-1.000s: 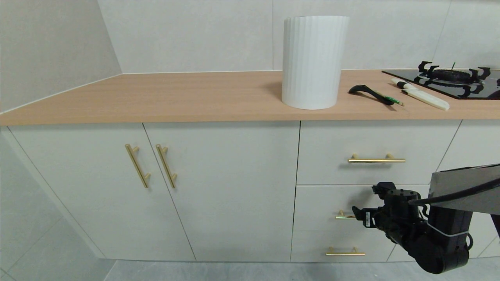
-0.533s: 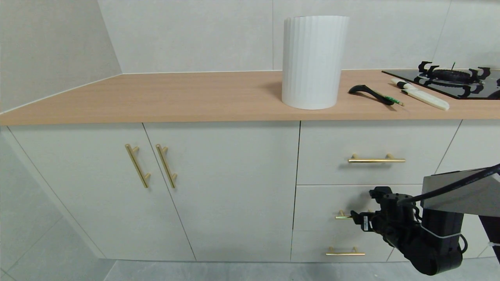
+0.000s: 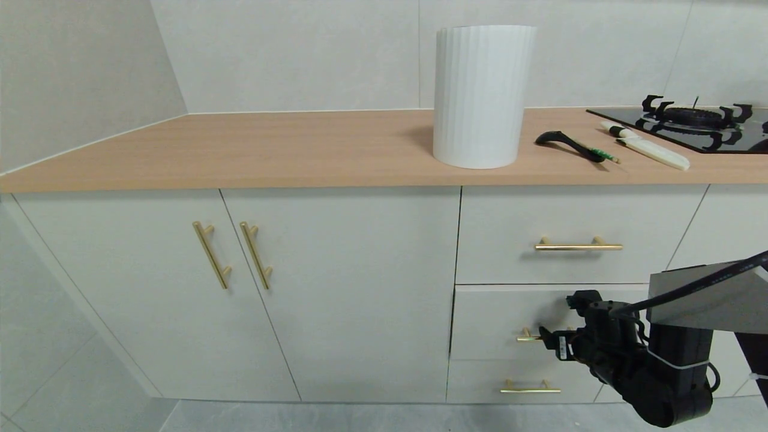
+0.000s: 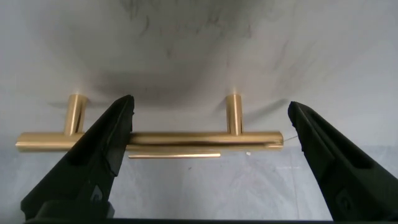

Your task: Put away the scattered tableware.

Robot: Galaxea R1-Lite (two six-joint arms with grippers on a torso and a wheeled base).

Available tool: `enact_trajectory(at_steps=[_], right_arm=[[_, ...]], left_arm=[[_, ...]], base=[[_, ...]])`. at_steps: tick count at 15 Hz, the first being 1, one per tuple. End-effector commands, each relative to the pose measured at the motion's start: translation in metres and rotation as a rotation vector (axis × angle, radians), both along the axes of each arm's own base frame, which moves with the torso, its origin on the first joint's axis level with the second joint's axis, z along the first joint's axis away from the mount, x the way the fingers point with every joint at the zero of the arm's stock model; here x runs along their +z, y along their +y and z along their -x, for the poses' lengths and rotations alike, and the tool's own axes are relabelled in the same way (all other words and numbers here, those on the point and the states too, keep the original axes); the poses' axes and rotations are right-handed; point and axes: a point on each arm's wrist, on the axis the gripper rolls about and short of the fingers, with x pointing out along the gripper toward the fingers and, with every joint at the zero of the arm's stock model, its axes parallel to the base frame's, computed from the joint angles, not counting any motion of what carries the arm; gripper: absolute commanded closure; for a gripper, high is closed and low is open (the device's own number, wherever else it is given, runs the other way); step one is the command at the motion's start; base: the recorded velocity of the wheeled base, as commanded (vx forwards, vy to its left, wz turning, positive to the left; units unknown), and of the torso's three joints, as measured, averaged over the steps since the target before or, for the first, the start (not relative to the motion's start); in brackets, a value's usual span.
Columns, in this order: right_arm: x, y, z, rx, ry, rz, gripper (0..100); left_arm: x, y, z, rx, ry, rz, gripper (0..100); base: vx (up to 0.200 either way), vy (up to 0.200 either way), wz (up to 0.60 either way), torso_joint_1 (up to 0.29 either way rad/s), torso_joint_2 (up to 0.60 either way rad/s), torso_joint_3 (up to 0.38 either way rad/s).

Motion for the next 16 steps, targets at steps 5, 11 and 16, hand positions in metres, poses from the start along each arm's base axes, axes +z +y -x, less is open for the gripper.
enact_trajectory(at_steps=[5,11,16], right_arm=[[0.011,-0.002,0.014,0.02,0.047,0.035,0],[0.122,-0.002,0.057,0.126,0.13,0.001,0],[0.184,-0.003,0.082,0.141,-0.005,-0.026,0]], left_arm=[[0.0,0.0,0.0,0.001,0.001,0.0,0],[0.0,0.0,0.0,0.001,0.001,0.0,0],[0.0,0.0,0.0,0.001,0.001,0.0,0]], base=[[0.0,0.0,0.0,0.0,0.0,0.0],[0.0,0.0,0.0,0.0,0.0,0.0],[0.0,0.0,0.0,0.0,0.0,0.0]])
